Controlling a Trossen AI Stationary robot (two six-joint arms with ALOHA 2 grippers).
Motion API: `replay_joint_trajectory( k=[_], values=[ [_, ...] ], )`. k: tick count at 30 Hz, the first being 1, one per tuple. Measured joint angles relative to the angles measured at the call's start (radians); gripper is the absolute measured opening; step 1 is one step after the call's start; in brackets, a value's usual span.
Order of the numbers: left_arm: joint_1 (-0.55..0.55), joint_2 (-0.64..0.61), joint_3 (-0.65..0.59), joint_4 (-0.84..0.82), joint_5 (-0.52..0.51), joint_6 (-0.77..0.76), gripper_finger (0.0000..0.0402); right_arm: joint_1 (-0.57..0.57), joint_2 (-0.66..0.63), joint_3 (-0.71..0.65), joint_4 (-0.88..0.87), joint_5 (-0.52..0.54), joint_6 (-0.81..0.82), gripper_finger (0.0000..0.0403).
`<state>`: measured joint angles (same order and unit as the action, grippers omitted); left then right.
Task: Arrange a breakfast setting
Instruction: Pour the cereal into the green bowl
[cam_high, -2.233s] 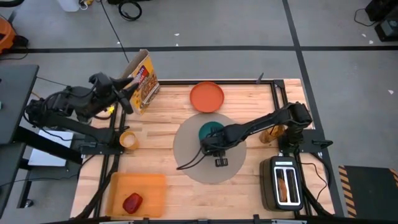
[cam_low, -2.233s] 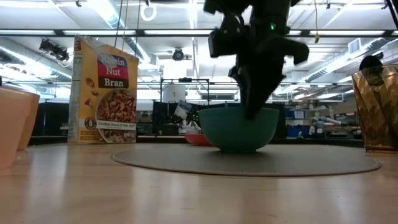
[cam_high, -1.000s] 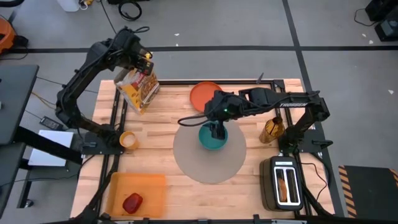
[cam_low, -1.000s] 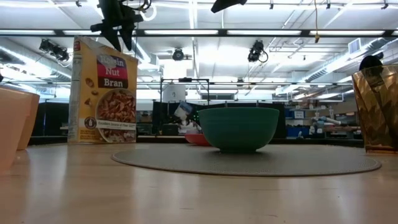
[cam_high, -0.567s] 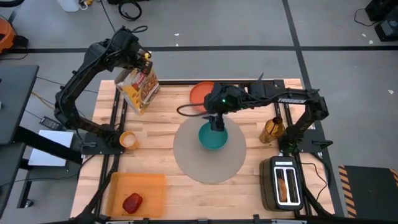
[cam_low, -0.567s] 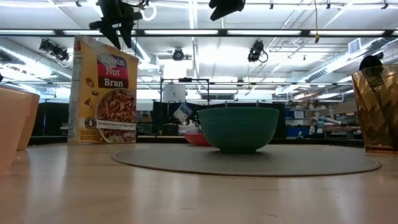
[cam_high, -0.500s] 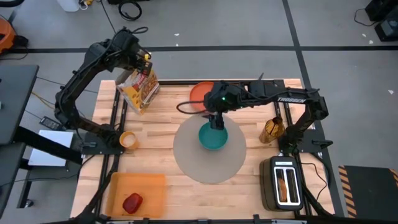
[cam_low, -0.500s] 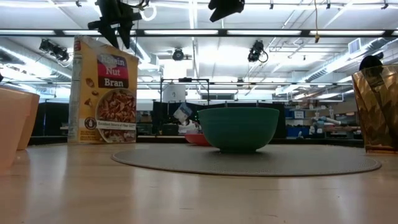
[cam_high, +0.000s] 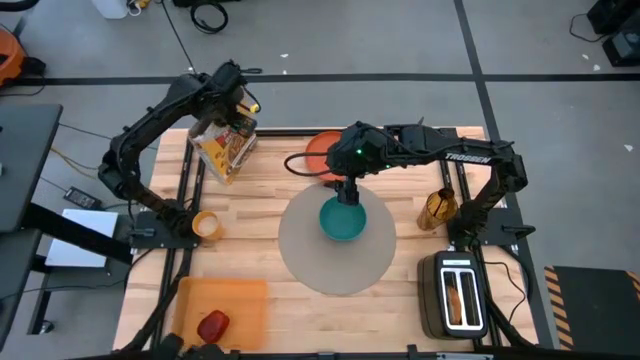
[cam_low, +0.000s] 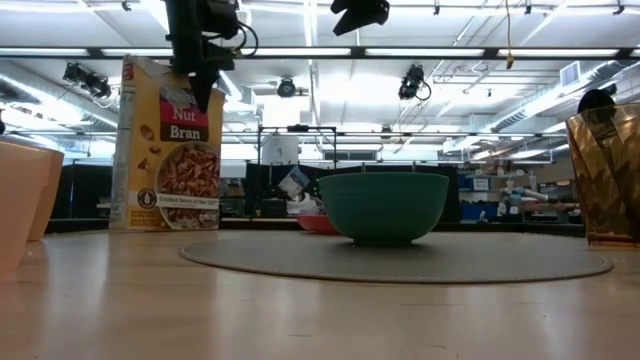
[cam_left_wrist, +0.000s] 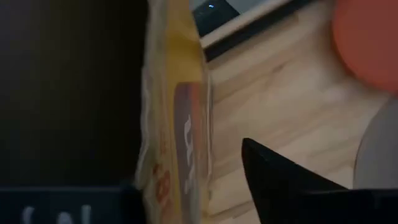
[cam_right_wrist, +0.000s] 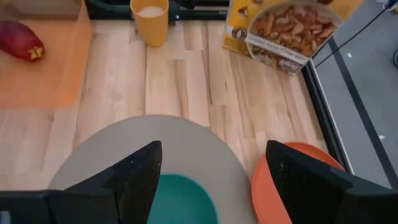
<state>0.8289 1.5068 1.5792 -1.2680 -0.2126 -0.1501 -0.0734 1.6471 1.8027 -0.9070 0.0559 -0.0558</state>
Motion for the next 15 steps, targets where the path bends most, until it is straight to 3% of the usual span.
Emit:
replay_joint_trajectory(
  k=[9,15],
  values=[
    [-0.057,-0.001,-0.009,0.006,0.0,0.142,0.0014,-0.017,-0.061,0.0,0.082,-0.002,-0.078,0.0295],
    [-0.093,-0.047,0.018,0.023,0.004,0.225,0.0008,-0.054,-0.14,-0.019,0.107,-0.024,-0.095,0.029]
  ],
)
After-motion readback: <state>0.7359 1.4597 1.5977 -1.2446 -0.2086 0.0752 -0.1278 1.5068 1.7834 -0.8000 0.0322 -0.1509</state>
